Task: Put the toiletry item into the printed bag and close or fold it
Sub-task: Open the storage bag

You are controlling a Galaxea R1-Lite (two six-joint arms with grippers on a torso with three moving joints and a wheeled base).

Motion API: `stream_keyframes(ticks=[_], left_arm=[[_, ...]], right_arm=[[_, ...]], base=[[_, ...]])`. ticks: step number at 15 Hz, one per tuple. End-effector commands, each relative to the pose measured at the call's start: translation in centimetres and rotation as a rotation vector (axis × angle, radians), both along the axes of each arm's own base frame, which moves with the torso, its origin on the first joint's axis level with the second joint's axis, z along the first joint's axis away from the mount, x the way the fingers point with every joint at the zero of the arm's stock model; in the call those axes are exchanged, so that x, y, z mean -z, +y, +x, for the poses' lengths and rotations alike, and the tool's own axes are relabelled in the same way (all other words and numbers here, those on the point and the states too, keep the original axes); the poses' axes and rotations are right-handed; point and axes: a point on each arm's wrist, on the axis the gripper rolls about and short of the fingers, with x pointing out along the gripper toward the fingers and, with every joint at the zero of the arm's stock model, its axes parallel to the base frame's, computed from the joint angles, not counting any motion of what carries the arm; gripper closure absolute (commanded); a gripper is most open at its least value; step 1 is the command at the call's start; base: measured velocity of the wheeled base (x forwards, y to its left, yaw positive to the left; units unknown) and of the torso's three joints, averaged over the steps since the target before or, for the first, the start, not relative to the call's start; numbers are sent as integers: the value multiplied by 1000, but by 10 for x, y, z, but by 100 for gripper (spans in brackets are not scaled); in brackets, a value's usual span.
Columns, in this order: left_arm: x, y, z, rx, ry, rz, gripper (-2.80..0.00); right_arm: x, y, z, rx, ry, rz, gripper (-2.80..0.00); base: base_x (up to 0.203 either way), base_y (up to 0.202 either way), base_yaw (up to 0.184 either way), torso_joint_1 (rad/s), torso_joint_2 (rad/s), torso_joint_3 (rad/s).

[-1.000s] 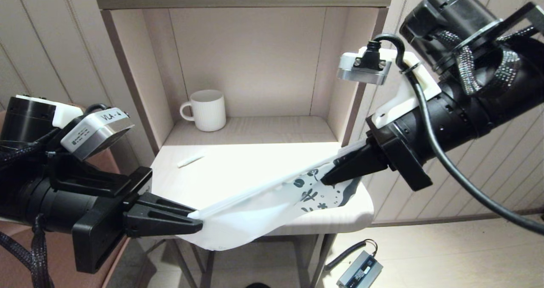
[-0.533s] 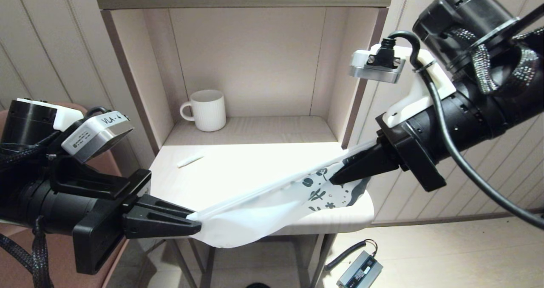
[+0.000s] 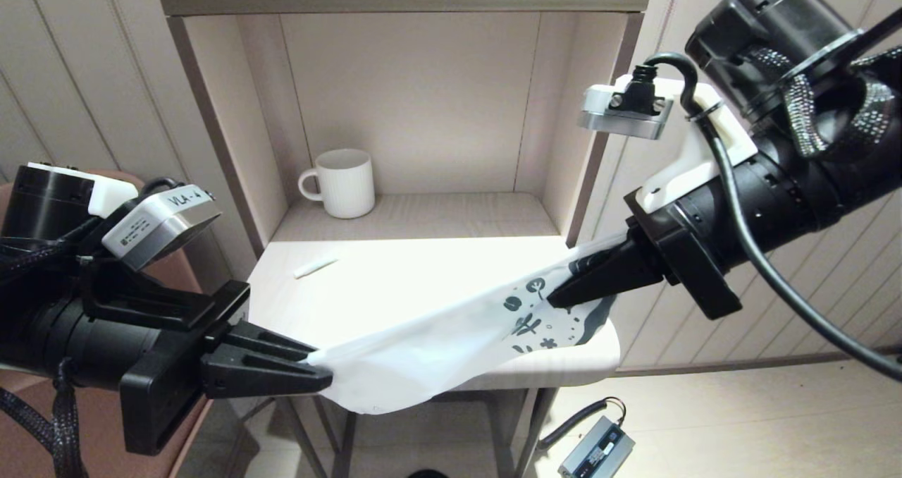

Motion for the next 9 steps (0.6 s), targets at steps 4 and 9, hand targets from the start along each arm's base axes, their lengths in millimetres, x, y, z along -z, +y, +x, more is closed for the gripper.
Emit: stream_keyframes(ticks=[4, 9], left_arm=[[-2, 0, 0, 8, -10, -8, -280], [7, 8, 3, -30, 14, 3, -280]], right_arm=[[1, 1, 1, -8, 4, 0, 0], [-1, -1, 1, 0, -1, 3, 0]], base=[[0, 0, 0, 0, 0, 0], [0, 0, 0, 0, 0, 0]])
